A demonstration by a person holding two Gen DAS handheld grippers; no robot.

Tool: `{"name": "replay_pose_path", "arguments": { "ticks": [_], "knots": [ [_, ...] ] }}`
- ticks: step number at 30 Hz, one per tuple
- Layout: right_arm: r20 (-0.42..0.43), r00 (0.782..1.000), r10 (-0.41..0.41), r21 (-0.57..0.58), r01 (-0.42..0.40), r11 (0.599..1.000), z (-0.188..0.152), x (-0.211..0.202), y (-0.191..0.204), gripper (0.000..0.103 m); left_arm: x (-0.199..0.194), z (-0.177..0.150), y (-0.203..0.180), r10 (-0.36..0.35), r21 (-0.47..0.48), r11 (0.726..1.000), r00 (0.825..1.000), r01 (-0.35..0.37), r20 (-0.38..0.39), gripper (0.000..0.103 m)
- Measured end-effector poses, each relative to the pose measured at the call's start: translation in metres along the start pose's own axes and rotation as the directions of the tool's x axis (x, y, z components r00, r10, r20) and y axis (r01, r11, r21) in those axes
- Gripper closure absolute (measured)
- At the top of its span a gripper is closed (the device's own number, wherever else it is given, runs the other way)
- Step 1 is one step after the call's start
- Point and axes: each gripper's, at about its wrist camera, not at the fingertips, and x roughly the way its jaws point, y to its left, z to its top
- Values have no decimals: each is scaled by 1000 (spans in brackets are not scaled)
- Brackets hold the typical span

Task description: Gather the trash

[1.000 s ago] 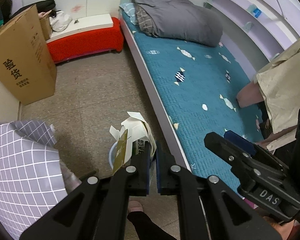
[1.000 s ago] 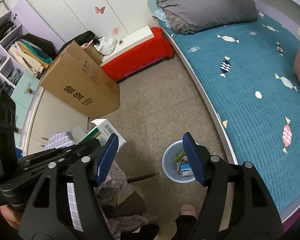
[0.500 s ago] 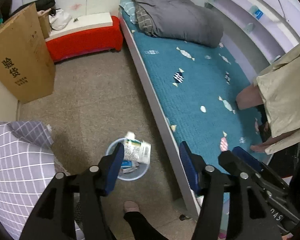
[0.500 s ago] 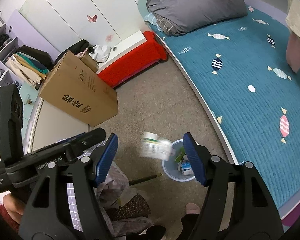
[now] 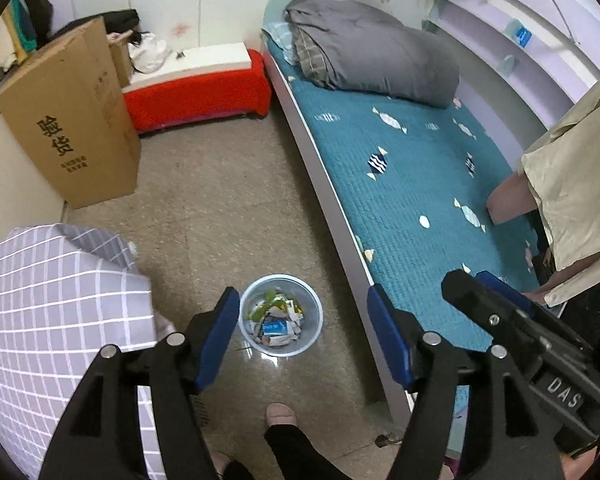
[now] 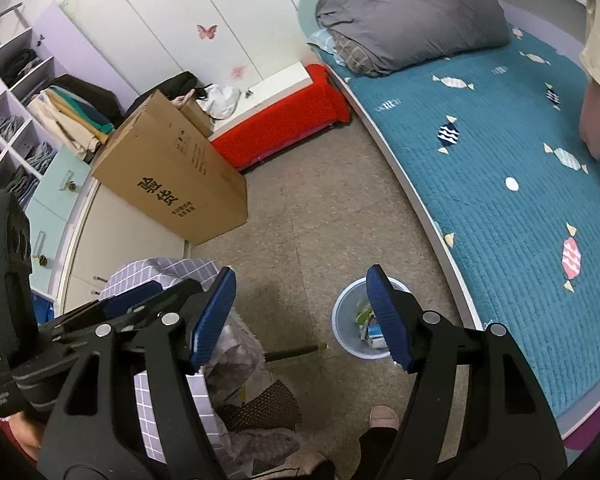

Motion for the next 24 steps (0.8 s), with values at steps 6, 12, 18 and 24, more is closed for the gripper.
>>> {"name": "replay_pose_path", "arguments": {
  "ticks": [6,12,18,24],
  "knots": [
    [55,998,7,-52,-4,999,-25,-32,37,36,-53,-29,17,26,-14,1000,995,-25,92,37],
    [143,990,2,-97,12,995,-60,-81,78,35,-118,-65,29,56,13,998,977,-60,204,32],
    [247,969,-10,-138,45,989,-107,-137,117,30,-182,-112,42,73,40,995,947,-89,314,27],
    [347,937,-28,-173,93,981,-151,-190,146,29,-241,-160,52,81,48,993,909,-110,409,22]
  ]
}}
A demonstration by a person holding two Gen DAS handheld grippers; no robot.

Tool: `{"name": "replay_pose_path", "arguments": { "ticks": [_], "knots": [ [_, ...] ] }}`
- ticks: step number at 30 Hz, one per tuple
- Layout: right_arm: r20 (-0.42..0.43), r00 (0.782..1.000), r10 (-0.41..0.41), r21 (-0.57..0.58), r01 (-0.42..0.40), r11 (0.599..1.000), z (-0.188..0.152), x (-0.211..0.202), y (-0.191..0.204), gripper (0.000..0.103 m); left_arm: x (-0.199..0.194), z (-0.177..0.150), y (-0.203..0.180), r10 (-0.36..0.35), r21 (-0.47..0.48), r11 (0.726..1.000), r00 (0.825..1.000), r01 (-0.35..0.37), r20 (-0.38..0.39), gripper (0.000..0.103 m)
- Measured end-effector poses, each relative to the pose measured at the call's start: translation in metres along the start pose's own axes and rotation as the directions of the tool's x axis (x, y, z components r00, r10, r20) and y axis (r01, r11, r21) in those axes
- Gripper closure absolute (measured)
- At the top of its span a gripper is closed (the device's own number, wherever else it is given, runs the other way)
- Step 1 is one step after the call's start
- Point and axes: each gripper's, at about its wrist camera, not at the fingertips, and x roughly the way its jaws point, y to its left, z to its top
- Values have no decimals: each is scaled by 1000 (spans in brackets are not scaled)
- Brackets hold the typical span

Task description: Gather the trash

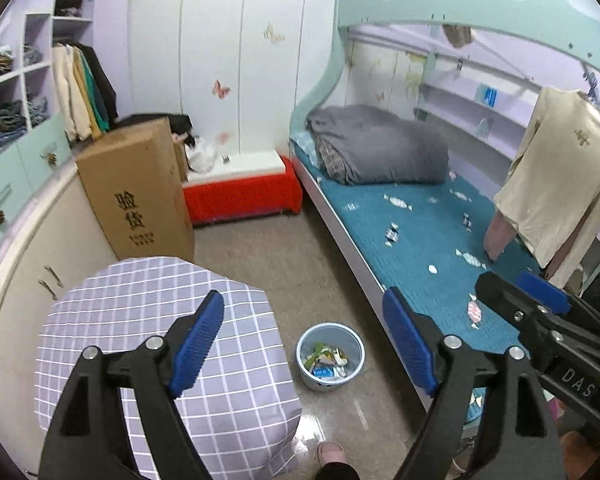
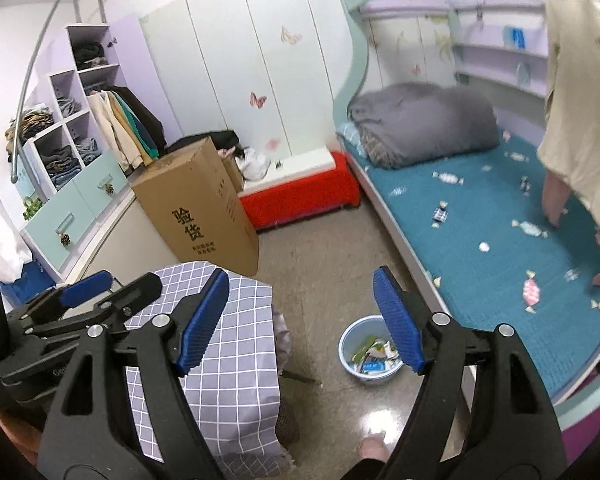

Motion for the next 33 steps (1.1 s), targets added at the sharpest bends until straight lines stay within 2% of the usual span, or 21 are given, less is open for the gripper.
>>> {"name": "replay_pose_path", "arguments": {
  "ticks": [5,14,21,33],
  "knots": [
    [59,998,-9,-8,9,1000,-10,-40,17,25,-47,-13,6,10,6,1000,998,-10,56,17],
    [117,993,-13,-20,15,1000,-24,-81,26,23,-90,-25,9,6,-15,1000,994,-4,111,14],
    [130,991,-6,-46,12,999,-31,-95,26,22,-103,-29,1,3,-19,1000,988,0,154,11],
    [115,993,16,-45,-11,999,-35,-106,15,21,-106,-33,-16,19,-5,1000,990,-19,141,10]
  ]
}}
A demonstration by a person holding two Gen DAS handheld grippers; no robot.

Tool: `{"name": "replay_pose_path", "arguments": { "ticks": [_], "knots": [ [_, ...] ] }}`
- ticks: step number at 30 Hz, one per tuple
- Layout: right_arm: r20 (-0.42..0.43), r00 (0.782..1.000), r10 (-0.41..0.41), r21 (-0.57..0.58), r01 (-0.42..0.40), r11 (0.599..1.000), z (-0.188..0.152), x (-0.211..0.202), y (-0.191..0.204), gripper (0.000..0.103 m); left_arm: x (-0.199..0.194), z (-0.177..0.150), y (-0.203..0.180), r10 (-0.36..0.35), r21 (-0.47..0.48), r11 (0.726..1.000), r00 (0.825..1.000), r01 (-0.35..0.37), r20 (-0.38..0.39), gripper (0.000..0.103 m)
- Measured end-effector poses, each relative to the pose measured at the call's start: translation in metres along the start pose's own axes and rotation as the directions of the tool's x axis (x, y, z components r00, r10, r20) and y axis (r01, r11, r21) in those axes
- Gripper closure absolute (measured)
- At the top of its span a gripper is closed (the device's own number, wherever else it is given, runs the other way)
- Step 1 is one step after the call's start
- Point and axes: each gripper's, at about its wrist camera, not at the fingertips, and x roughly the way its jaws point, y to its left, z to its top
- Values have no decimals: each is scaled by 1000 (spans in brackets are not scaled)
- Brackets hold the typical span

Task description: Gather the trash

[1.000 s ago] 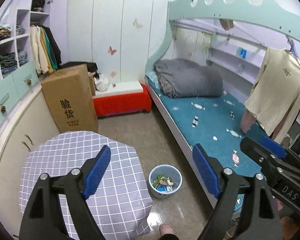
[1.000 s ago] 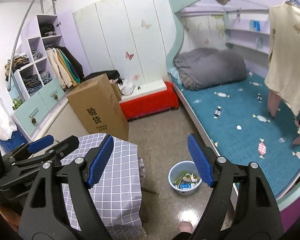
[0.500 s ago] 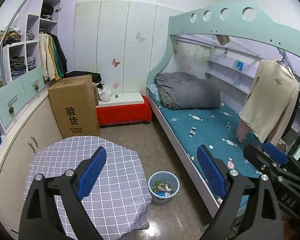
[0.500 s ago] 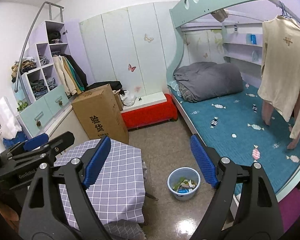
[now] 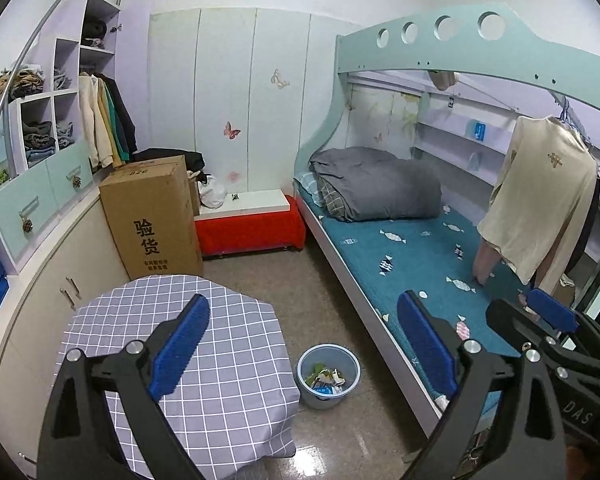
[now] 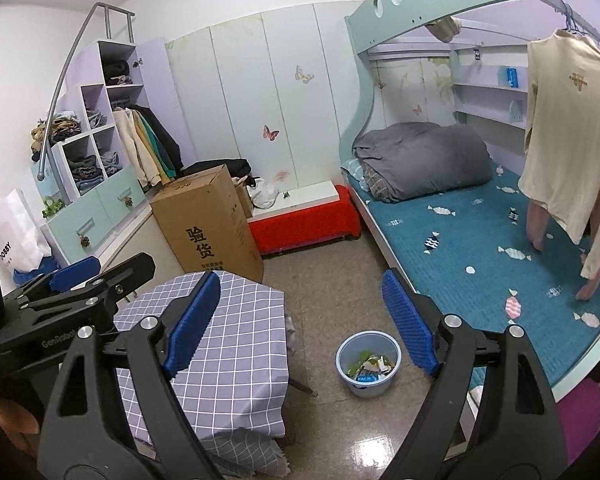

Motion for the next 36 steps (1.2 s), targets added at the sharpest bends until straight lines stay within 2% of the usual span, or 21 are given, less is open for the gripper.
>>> {"name": "replay_pose_path", "arguments": {
  "ticks": [14,36],
  "knots": [
    [-1,1000,-3,2,3,1000,2,-1,-2,20,-1,0,-6,16,16,1000,1000,-17,13,10],
    [-2,1000,-1,13,1,1000,1,-3,-8,20,-3,3,-7,1,33,999,1000,-1,18,10]
  ]
}}
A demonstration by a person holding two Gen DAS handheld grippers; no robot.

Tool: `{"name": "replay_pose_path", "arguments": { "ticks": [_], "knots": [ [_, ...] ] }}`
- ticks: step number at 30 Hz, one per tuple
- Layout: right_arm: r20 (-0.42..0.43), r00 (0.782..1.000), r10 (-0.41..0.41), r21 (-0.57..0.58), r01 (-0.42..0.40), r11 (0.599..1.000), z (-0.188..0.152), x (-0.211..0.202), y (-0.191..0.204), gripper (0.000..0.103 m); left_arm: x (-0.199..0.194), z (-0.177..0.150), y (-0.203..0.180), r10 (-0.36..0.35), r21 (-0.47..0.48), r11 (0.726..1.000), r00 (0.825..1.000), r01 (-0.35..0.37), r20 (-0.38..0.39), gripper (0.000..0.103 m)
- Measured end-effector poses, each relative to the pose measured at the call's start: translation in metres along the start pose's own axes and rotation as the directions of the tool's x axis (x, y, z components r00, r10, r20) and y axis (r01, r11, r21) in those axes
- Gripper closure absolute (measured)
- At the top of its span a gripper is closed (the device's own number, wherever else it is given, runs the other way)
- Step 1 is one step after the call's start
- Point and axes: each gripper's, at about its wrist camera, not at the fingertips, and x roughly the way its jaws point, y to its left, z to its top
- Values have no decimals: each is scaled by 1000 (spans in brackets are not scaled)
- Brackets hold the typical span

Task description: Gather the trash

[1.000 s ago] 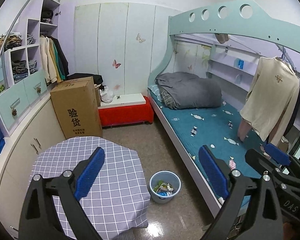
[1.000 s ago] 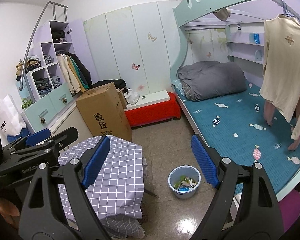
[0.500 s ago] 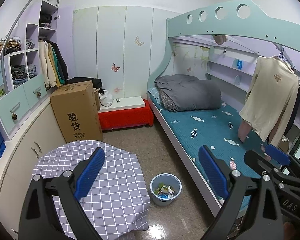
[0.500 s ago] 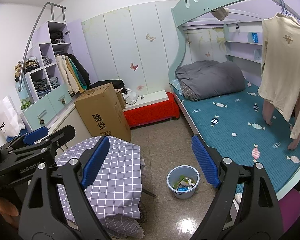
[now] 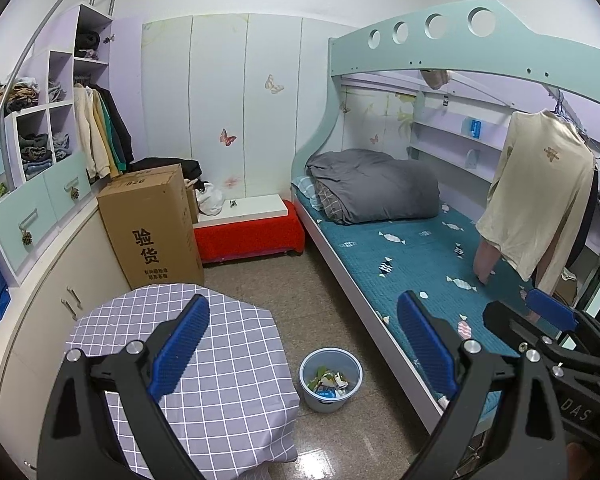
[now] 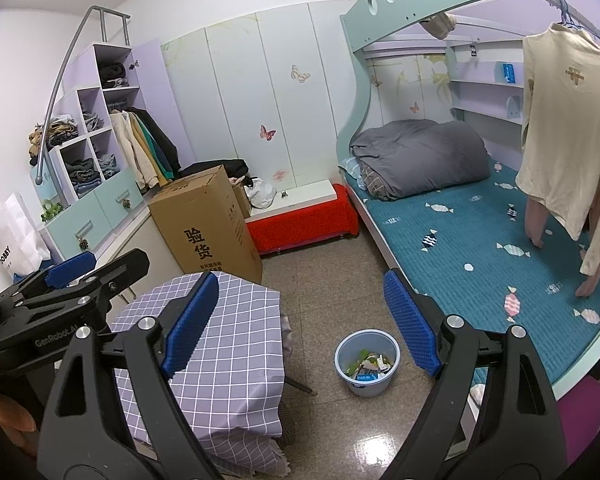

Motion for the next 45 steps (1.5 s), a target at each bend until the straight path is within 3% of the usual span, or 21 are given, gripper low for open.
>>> {"name": "replay_pose_path", "arguments": {
  "ticks": [45],
  "knots": [
    [-8,1000,-11,8,11,1000,-1,6,1,19,2,4,-1,-4,4,1000,1000,4,6,10]
  ]
}}
